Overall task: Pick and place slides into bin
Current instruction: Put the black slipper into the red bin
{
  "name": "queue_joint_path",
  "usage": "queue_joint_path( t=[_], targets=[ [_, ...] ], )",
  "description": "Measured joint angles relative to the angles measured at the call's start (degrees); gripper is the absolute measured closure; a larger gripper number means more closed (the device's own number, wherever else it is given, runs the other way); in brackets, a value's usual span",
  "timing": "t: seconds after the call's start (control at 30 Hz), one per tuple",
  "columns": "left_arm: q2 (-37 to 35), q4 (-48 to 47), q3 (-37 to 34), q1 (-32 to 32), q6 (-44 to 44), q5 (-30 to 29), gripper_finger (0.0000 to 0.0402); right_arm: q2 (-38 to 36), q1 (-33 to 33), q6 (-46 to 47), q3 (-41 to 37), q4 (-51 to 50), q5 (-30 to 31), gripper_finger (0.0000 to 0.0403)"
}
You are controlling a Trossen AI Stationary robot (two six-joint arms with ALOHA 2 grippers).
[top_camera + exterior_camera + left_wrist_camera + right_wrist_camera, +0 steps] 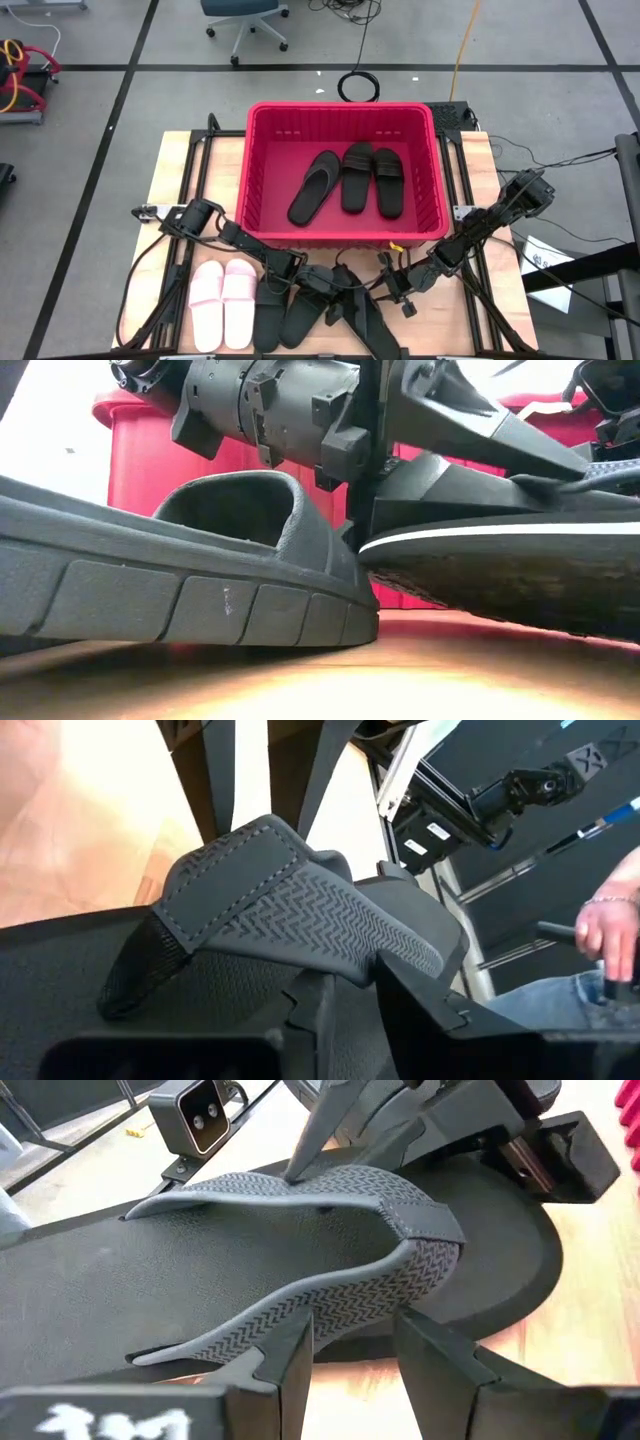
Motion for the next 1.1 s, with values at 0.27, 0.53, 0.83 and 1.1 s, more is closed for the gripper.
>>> queue_joint_path(
  t=[0.27,0.53,0.83,1.1],
  targets=[
    [-0.01,1.77,0.01,0.02,-8.52,-0.71,0.0283,0.00,-0.02,0.00,0.00,0.02,0.02,0.0273],
    [-0.02,6.05,0.02,0.11,-10.96,-3.77,0.0291,-0.02,-0.02,0.00,0.02,-0.14,0.07,0.0273],
    [2.67,8.31,0.07,0.24,-19.02,-6.01,0.0308,-0.02,-0.04,-0.21,0.02,-0.71,0.04,0.0273],
    [3.82,11.08,0.11,1.09,-19.47,-5.34,0.0309,-0.02,-0.04,0.06,0.02,-2.10,0.02,0.0273]
  ],
)
